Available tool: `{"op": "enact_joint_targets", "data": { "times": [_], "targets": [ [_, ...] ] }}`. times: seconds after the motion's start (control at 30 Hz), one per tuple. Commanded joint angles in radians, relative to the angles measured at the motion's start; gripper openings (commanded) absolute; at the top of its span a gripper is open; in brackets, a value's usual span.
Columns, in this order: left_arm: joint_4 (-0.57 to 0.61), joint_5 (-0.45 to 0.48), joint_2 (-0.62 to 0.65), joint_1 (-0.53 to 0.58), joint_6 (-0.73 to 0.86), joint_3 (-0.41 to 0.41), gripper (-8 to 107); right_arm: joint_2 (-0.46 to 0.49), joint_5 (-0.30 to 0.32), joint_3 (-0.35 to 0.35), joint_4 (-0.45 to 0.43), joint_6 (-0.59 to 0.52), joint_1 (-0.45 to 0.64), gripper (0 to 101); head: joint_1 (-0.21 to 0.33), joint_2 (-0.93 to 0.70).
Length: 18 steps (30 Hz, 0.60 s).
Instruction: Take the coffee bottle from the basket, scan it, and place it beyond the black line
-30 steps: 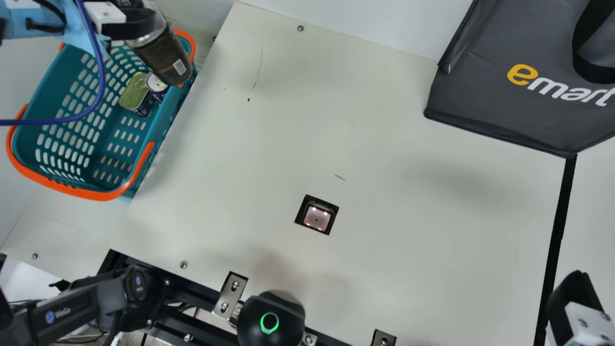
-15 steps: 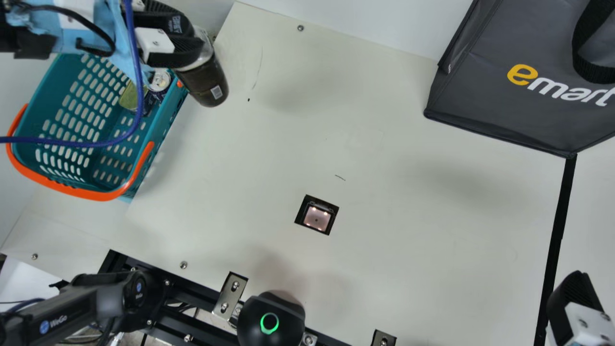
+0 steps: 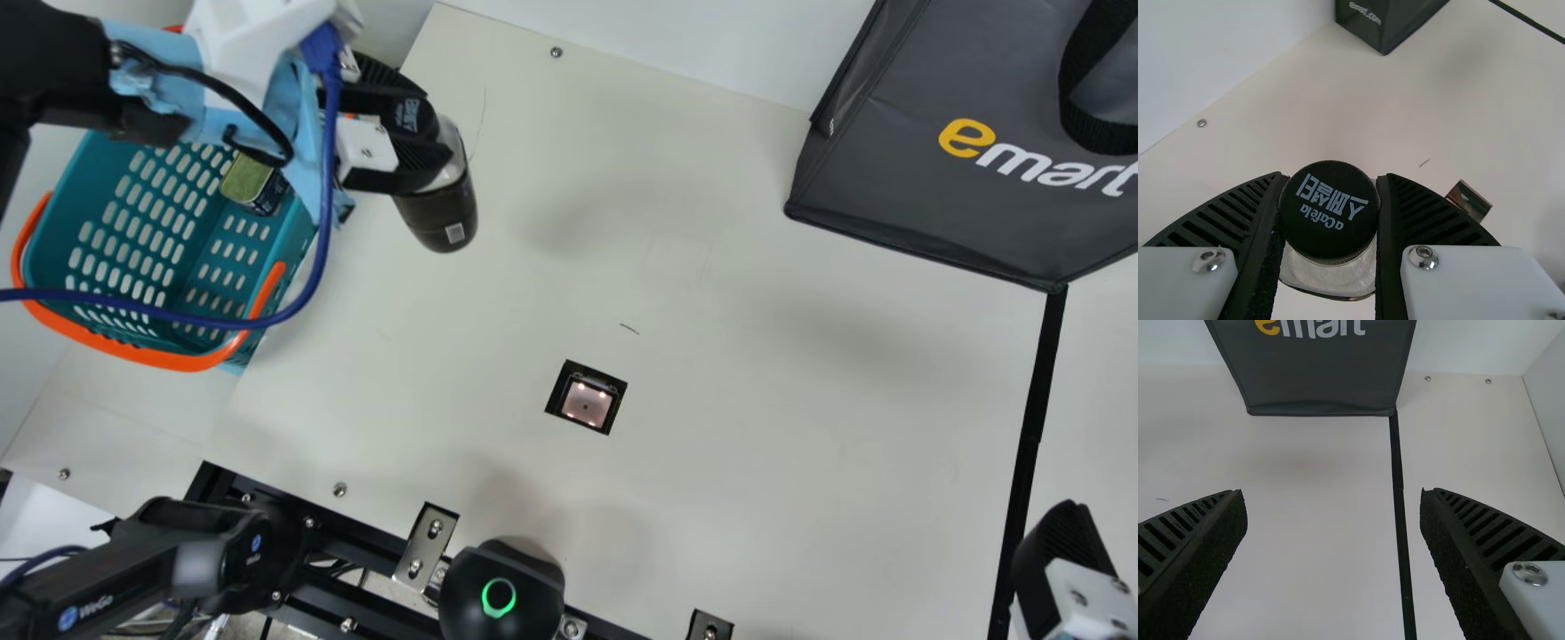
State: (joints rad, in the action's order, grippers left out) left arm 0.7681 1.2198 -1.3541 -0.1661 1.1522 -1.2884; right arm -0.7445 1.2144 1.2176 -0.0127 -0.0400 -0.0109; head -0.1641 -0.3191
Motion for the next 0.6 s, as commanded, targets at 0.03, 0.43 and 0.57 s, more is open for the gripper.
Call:
{"op": "enact_joint_targets", "data": {
  "times": [0.03,0.43,0.57],
  "targets": [
    [-0.005,0.000,0.000,0.032,0.010,0.013,10,0.000,0.000,0.000,0.000,0.000,0.000,91,0.026,-0.002],
    [-0.018,0.000,-0.020,0.113,0.036,0.033,10,0.000,0.000,0.000,0.000,0.000,0.000,91,0.026,-0.002],
    [-0.015,0.000,-0.027,0.136,0.036,0.036,10,0.000,0.000,0.000,0.000,0.000,0.000,91,0.026,-0.002]
  ]
}}
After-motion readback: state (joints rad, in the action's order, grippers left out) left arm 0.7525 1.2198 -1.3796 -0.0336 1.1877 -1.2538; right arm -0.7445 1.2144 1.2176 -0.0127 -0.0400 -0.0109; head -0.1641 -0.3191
